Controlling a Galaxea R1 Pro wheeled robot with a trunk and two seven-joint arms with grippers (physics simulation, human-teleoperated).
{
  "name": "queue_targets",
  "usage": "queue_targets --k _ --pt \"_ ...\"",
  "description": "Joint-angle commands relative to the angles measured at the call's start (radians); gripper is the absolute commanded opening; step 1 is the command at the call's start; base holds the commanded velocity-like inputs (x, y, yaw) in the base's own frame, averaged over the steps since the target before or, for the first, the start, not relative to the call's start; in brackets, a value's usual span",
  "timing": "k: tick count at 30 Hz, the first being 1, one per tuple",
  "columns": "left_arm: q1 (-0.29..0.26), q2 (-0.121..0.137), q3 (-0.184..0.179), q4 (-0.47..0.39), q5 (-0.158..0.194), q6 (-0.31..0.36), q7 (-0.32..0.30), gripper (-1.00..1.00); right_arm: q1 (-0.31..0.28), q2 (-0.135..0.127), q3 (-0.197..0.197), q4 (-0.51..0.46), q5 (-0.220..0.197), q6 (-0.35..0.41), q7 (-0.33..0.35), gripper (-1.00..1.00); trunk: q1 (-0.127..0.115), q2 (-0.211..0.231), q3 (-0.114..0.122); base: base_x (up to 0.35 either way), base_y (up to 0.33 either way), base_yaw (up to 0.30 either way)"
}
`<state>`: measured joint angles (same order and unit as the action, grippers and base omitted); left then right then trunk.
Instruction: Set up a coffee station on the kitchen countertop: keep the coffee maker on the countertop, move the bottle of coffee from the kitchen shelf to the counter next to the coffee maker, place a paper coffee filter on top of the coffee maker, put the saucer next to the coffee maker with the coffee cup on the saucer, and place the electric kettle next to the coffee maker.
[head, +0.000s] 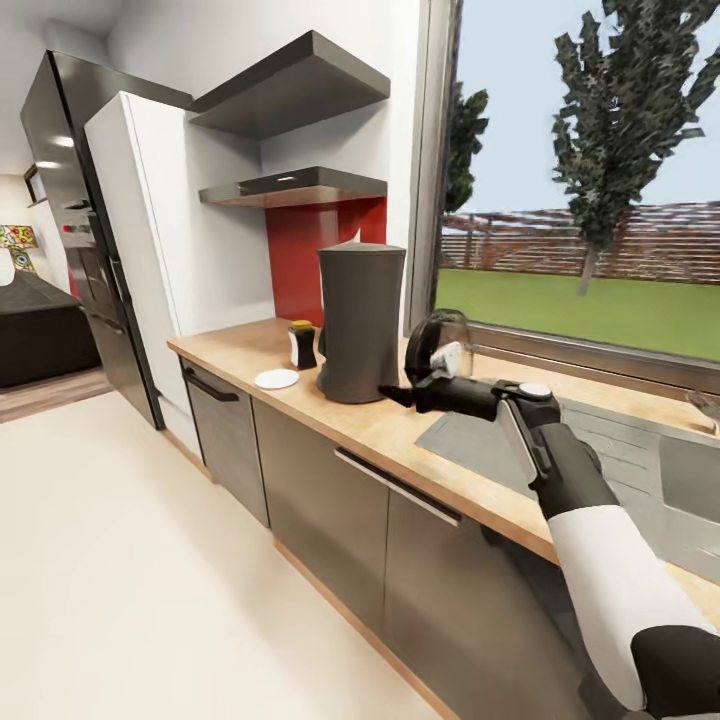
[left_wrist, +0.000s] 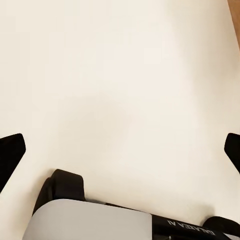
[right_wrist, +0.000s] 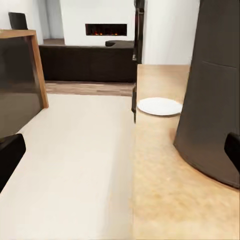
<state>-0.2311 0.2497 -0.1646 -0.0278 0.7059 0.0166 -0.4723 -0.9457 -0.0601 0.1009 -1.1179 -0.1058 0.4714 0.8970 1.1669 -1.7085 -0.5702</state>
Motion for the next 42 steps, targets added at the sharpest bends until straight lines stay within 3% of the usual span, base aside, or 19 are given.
queue_targets --k 1,3,5,10,13,28,29,38,42 --pt "-0.001 0.000 -0.008 0.000 0.010 0.002 -0.003 1.00 -0.001 0.014 0.019 0.000 -0.014 0.009 0.011 1.00 0.000 -0.001 -0.001 0.000 0.005 0.000" --pt "-0.001 0.000 -0.009 0.000 0.010 0.002 -0.003 1.00 -0.001 0.038 0.066 0.000 -0.025 0.010 0.031 1.00 0.000 -0.001 -0.001 0.000 0.003 0.000" --pt "-0.001 0.000 -0.009 0.000 0.010 0.002 -0.004 1.00 -0.001 0.065 0.150 0.000 -0.055 0.010 0.046 1.00 0.000 -0.001 -0.001 0.000 0.001 0.000" --pt "-0.001 0.000 -0.009 0.000 0.010 0.001 -0.005 1.00 0.008 0.086 0.208 0.001 -0.139 0.010 0.052 1.00 0.000 -0.001 -0.001 0.000 0.012 0.000" --pt "-0.001 0.000 -0.009 0.000 0.010 0.001 -0.005 1.00 0.019 0.093 0.242 0.000 -0.149 0.010 0.051 1.00 0.000 -0.001 -0.001 -0.035 0.155 0.000" --pt "-0.001 0.000 -0.008 0.000 0.010 0.001 -0.006 1.00 0.080 0.100 0.272 0.008 -0.160 0.006 0.047 1.00 0.000 -0.001 -0.001 -0.076 0.112 0.000" --pt "-0.001 0.000 -0.008 0.000 0.010 0.002 -0.006 1.00 0.134 0.100 0.272 0.017 -0.161 0.000 0.046 1.00 0.000 -0.001 -0.001 -0.016 0.014 0.000" --pt "-0.001 0.000 -0.009 0.000 0.010 0.002 -0.006 1.00 0.235 0.097 0.271 0.030 -0.161 -0.009 0.049 1.00 0.000 -0.001 -0.001 -0.005 0.005 0.000" --pt "-0.001 0.000 -0.009 0.000 0.010 0.002 -0.006 1.00 0.275 0.092 0.270 0.062 -0.160 -0.048 0.054 1.00 0.000 -0.001 -0.001 0.000 0.000 0.000"
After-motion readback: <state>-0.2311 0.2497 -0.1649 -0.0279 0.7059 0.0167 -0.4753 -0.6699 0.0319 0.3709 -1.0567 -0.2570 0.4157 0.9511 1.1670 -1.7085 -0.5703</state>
